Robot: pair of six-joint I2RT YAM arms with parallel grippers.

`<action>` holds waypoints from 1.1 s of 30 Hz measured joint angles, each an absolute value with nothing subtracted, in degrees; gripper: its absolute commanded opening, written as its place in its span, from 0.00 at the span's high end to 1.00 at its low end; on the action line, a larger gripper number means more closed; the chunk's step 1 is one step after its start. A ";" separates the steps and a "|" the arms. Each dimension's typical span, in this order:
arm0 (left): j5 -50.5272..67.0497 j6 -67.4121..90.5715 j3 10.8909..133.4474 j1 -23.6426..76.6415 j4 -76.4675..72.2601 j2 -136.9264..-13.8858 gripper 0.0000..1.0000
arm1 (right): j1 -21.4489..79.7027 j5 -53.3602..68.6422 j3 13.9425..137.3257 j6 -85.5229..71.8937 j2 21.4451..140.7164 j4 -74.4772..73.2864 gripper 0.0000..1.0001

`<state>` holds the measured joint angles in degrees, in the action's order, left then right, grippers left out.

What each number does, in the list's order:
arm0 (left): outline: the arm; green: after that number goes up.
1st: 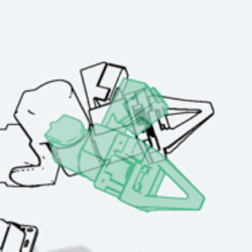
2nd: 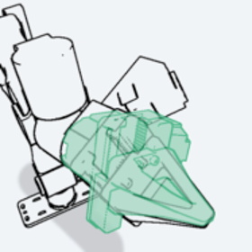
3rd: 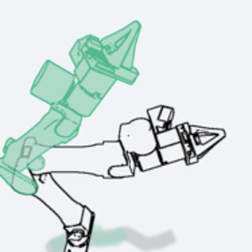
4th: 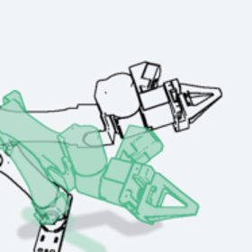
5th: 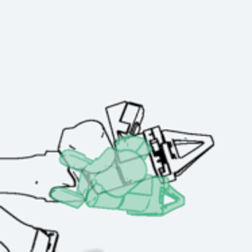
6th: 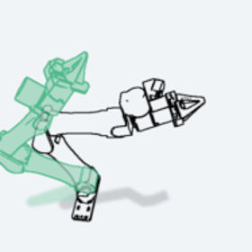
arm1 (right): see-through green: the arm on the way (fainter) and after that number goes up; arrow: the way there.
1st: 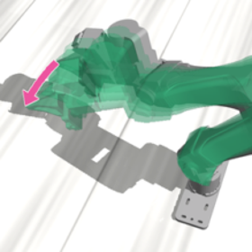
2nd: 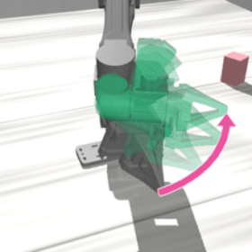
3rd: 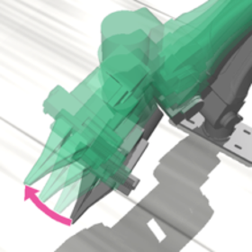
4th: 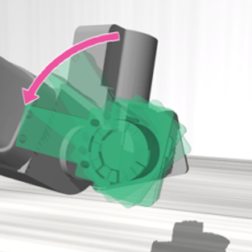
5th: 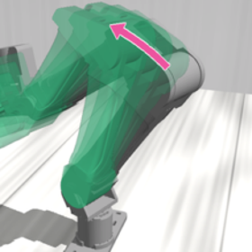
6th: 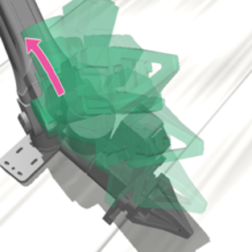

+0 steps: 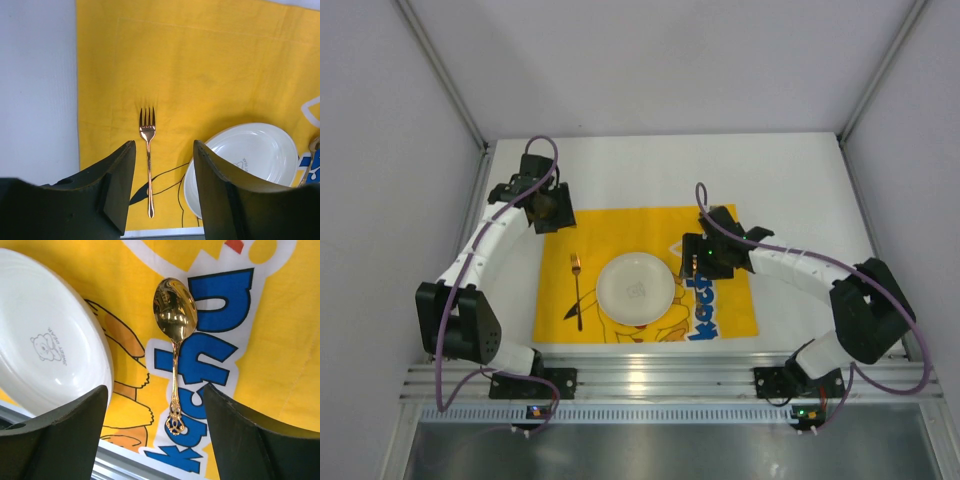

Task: Set the dinner table for one person

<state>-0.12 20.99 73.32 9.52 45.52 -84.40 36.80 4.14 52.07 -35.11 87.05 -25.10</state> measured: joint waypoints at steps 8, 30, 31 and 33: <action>-0.99 21.21 73.28 9.52 46.81 -82.70 0.41 | 36.88 1.13 60.53 -27.64 76.14 -28.75 0.24; -20.53 8.56 14.04 9.10 -25.58 -71.99 0.37 | 37.10 -9.39 26.65 -6.26 12.95 -4.82 0.00; -20.69 7.33 14.26 8.97 -28.95 -74.00 0.35 | 37.10 -9.91 26.65 -6.37 11.35 -5.78 0.00; -20.16 4.93 15.55 8.58 -35.66 -78.59 0.35 | 37.10 -10.94 26.65 -6.39 8.58 -7.97 0.00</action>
<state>-20.16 4.93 15.55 8.58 -35.66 -78.59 37.10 -10.94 26.65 -6.39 8.58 -7.97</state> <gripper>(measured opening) 0.648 0.996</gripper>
